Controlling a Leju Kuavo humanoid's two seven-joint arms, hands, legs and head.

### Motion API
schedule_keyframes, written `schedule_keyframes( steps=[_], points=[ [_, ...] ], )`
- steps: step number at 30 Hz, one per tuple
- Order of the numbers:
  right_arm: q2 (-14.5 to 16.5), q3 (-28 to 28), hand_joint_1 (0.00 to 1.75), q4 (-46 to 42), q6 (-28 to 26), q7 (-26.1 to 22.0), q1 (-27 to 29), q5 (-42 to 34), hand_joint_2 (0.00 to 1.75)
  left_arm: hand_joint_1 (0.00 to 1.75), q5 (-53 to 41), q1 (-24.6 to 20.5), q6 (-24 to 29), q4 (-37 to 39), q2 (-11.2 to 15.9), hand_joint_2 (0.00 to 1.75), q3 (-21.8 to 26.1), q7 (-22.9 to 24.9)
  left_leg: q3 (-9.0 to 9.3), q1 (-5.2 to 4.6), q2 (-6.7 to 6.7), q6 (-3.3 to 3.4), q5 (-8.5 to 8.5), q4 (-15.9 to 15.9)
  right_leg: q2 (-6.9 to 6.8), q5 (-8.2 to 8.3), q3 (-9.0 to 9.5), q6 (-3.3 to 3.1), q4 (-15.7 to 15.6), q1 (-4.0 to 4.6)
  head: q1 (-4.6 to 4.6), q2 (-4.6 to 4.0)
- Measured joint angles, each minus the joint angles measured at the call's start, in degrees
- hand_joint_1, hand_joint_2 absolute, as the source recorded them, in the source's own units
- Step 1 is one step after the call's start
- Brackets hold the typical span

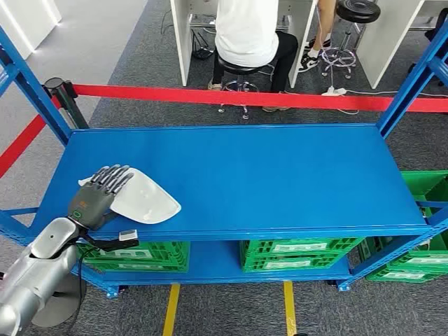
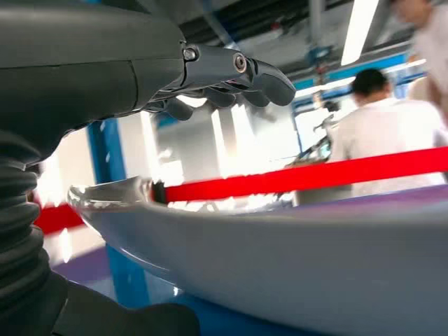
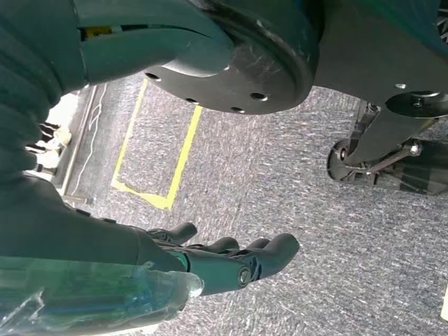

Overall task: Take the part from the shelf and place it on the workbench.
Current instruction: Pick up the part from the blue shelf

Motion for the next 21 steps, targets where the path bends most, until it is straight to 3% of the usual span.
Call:
schedule_keyframes(
  steps=[2,6,12,21],
  points=[
    [0.00,0.00,0.00,0.00,-0.01,0.01,0.01,0.00,1.75,0.03,1.61,-0.40,-0.54,0.74,-0.38,1.75,0.18,0.18,0.01,0.00,-0.02,0.00,0.01,0.00,-0.02,0.00,0.02,0.00,0.00,0.00,0.01,0.00],
    [0.00,0.00,0.00,0.00,-0.09,-0.02,0.15,-0.02,1.75,1.68,7.68,-1.77,-3.93,3.71,-1.53,1.75,1.80,1.52,0.08,0.01,-0.05,0.00,0.01,0.00,-0.03,0.00,0.09,0.00,0.00,0.00,0.01,0.00],
    [0.00,-0.05,0.00,0.00,-0.17,-0.12,0.37,-0.01,1.75,1.75,13.40,-3.07,-10.08,7.96,-2.57,1.75,5.92,2.64,0.10,0.02,-0.04,-0.01,0.01,-0.01,0.01,0.00,0.09,0.00,0.01,0.01,0.01,0.00],
    [-0.01,-0.55,0.00,0.00,-0.33,-0.48,0.41,-0.01,1.75,1.75,14.34,-5.39,-11.87,12.77,-2.51,1.75,9.27,3.53,0.18,0.00,-0.05,-0.01,0.01,-0.11,0.03,-0.01,0.18,-0.01,0.01,0.01,0.01,0.00]
  ],
)
